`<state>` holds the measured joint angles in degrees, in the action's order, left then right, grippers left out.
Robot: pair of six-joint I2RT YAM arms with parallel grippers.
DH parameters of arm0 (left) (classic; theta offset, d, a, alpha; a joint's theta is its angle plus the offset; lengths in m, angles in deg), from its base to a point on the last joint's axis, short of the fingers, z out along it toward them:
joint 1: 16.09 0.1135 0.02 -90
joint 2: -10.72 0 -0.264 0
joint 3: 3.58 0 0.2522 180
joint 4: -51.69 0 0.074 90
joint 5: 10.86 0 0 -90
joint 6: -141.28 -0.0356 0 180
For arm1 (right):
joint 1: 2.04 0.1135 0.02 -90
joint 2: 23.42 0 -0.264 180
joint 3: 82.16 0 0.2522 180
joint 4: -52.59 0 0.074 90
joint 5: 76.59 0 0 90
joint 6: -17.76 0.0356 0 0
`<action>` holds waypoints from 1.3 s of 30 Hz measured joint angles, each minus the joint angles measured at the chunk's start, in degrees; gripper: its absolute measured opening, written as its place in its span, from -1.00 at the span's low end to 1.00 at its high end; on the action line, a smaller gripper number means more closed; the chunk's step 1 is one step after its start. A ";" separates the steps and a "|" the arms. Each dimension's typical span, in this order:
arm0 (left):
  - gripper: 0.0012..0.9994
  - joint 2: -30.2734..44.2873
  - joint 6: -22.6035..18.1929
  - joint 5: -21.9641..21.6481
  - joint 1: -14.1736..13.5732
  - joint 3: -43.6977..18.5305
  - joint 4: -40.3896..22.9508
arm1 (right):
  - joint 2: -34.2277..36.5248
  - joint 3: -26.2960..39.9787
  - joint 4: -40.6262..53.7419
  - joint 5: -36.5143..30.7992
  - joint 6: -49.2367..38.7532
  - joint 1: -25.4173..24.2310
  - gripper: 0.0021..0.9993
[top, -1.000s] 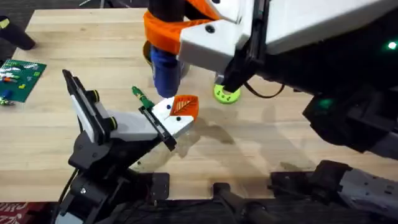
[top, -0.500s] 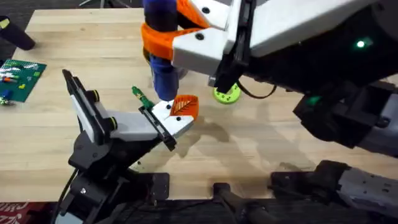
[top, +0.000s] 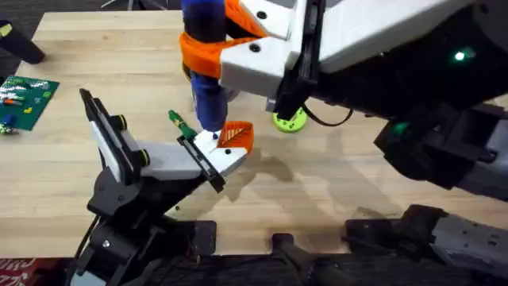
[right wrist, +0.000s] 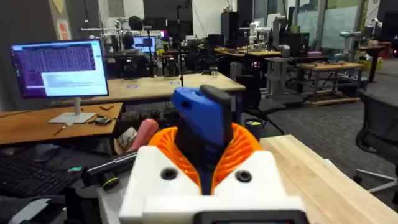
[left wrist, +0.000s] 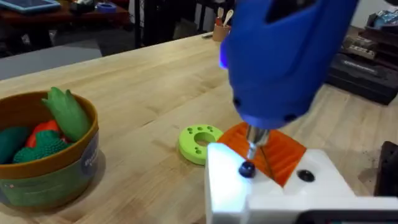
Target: Pick up the gripper from the table and insert it into the empty holder that is missing its gripper. Then pick up a screw, insert it into the mounting hole, and use the screwdriver to tighten it. Finally, clean up the table by picking up the vegetable and placing it into the bucket.
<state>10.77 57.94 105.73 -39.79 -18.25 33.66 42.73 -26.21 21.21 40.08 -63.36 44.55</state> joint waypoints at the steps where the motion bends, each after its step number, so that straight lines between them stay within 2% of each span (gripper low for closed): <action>1: -0.98 0.00 0.00 0.00 0.00 0.00 0.00 | -0.02 0.00 0.20 -0.01 0.13 0.00 -0.88; 39: -0.98 0.00 0.00 0.17 0.00 0.00 0.00 | -0.02 0.00 2.81 -0.07 -0.32 0.00 -0.88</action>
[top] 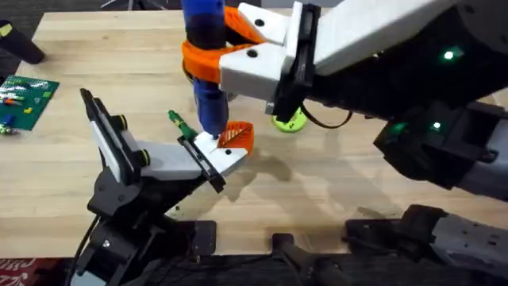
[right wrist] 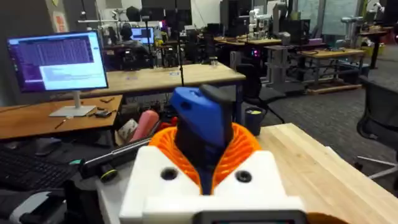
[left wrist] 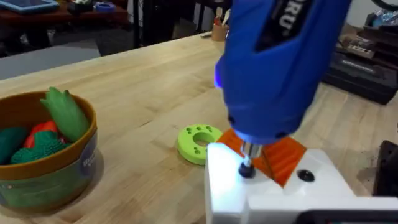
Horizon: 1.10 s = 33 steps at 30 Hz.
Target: Pick up the gripper from the table and insert it into the empty holder that is missing its gripper. Then pick up a screw, insert it into the mounting hole, and use the screwdriver to tighten it. Finally, clean up the table by picking up the vegetable and placing it into the bucket.
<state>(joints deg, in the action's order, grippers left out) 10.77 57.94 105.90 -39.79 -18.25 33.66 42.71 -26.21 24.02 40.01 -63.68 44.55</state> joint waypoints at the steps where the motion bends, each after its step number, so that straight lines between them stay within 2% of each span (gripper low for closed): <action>1: -0.98 0.00 0.00 0.00 0.00 0.00 0.00 | 0.00 0.00 0.00 0.01 0.00 0.00 -0.88; 25: -0.98 0.00 0.00 0.03 0.00 0.00 -0.02 | 0.07 0.00 -0.05 0.05 0.10 0.01 -0.88; 33: -0.98 0.00 0.24 -0.23 0.00 0.00 -0.04 | 2.18 0.02 -3.03 -0.19 1.29 0.52 -0.88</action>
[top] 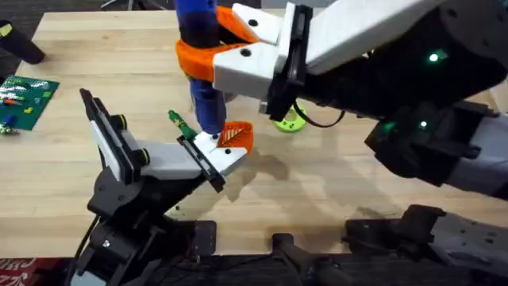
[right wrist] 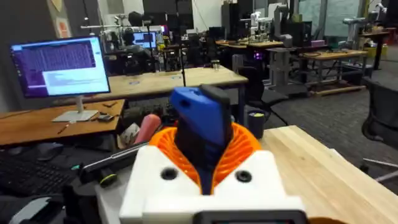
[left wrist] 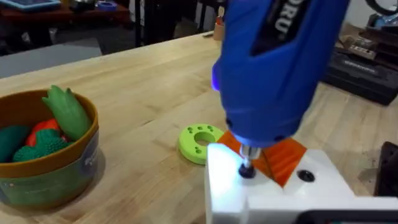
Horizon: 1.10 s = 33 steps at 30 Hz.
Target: Pick up the gripper from the table and insert it into the empty holder that is missing its gripper. Then pick up a screw, insert it into the mounting hole, and use the screwdriver to tighten it. Finally, clean up the table by picking up the vegetable and placing it into the bucket.
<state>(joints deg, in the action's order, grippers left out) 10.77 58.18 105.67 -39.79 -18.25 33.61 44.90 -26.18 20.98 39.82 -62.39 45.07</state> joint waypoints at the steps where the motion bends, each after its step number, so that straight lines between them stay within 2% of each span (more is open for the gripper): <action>1: -0.98 0.00 0.00 0.02 0.00 0.00 0.00 | 0.04 0.00 -0.18 0.02 0.00 0.10 -0.88; 16: -0.98 0.00 -0.07 0.15 0.03 0.00 0.09 | 0.91 -0.05 -2.84 0.57 0.06 0.44 -0.88; 20: -0.98 0.00 -0.06 0.21 0.04 0.00 0.07 | 1.22 -0.67 -7.61 0.81 0.31 -0.01 -0.87; 23: -0.98 -0.01 -0.04 0.21 0.04 0.00 0.07 | 0.04 -0.70 -13.22 0.88 0.67 -1.89 -0.87; 26: -0.98 0.00 -0.04 0.21 0.04 0.00 0.07 | -2.71 -0.70 -14.73 0.85 2.26 -4.89 -0.88; 29: -0.98 0.00 -0.04 0.21 0.04 0.00 0.07 | -4.72 -0.70 -14.77 0.83 4.86 -7.41 -0.88; 33: -0.98 0.00 -0.04 0.21 0.04 0.00 0.07 | -5.19 -0.70 -11.45 0.88 7.25 -8.08 -0.88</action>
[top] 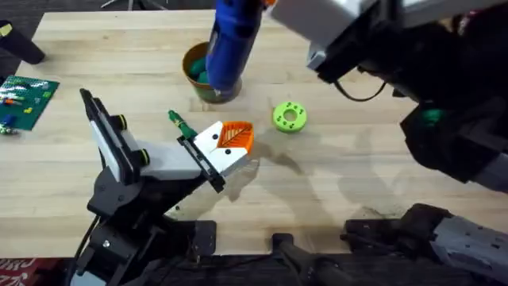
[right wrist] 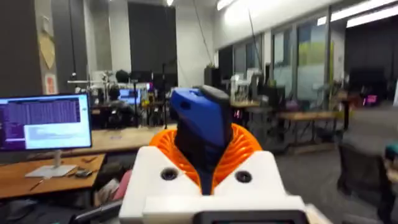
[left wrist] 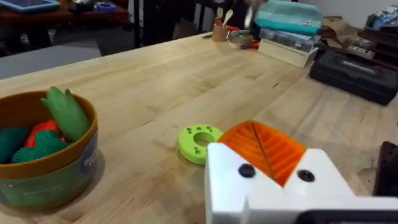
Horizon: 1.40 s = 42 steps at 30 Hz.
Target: Pick up the gripper from the table and insert it into the empty holder that is missing its gripper. Then pick up a screw, insert it into the mounting hole, and use the screwdriver to tighten it. Finally, clean up the table by picking up the vegetable and placing it into the bucket.
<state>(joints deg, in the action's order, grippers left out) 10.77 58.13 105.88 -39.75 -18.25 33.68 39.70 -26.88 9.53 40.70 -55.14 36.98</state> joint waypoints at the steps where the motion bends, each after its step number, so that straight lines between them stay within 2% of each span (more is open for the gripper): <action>1: -0.98 0.00 0.00 0.00 0.00 0.00 0.00 | 0.02 0.00 1.42 0.00 0.38 0.00 -0.88; 7: -0.98 0.00 0.00 0.00 0.00 0.00 0.00 | 0.87 0.00 6.92 -0.06 2.60 0.73 -0.88; 17: -0.98 0.00 0.00 0.00 0.00 0.00 0.00 | 5.44 0.00 7.62 -0.02 3.60 5.86 -0.88; 29: -0.98 0.00 0.00 0.00 0.00 0.00 0.00 | 5.94 0.00 7.67 1.61 -0.66 5.92 -0.88; 42: -0.98 0.00 0.00 0.00 0.00 0.00 0.00 | 5.96 0.00 5.42 2.40 -1.51 5.79 -0.87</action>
<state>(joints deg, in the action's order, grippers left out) 10.77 58.13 105.88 -39.75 -18.25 33.68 45.66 -26.88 14.95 43.10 -56.65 42.77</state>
